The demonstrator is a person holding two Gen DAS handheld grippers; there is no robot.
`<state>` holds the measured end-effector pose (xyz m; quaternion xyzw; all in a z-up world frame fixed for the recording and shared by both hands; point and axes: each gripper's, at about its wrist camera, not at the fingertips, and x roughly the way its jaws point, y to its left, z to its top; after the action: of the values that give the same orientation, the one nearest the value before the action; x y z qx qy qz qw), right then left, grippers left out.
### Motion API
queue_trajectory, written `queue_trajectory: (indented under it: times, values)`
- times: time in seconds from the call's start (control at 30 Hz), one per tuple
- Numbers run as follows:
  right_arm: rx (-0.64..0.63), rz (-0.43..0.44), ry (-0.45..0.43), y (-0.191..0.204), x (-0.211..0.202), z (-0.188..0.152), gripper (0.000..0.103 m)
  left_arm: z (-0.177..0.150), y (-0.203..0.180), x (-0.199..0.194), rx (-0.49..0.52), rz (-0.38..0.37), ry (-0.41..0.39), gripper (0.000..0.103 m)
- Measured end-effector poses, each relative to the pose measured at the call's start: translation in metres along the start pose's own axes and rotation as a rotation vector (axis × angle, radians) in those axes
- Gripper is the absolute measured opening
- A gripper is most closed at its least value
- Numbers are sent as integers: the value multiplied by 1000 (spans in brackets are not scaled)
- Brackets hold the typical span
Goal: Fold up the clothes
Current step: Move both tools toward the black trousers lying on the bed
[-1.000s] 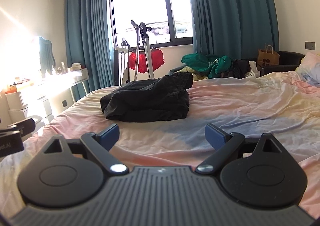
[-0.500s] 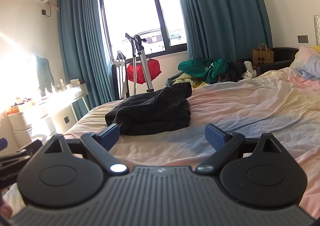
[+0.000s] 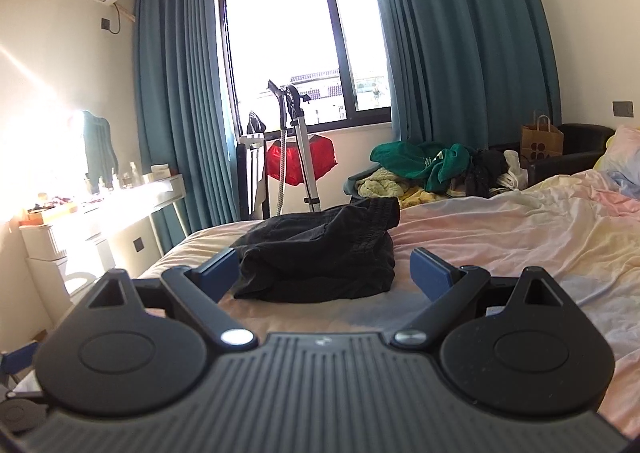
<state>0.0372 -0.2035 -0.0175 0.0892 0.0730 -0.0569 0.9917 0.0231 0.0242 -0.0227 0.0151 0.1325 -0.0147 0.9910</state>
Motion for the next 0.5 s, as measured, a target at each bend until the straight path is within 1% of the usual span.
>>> queue_trajectory:
  times: [0.1, 0.2, 0.27, 0.37, 0.43, 0.5]
  values:
    - [0, 5, -11, -3, 18, 10, 94, -4, -2, 8, 6, 7, 7, 103]
    - [-15, -22, 6, -10, 24, 4, 94, -9, -8, 16, 30, 22, 19, 103]
    - [18, -62, 48, -21, 23, -4, 94, -11, -13, 23, 36, 17, 31, 103]
    - [127, -91, 120, -47, 21, -14, 94, -14, -28, 41, 63, -15, 65, 103]
    - [172, -125, 144, -61, 21, -19, 94, -12, -43, 59, 86, -87, 110, 103]
    - [207, -156, 153, -76, 25, -19, 94, -7, -58, 78, 98, -192, 145, 103]
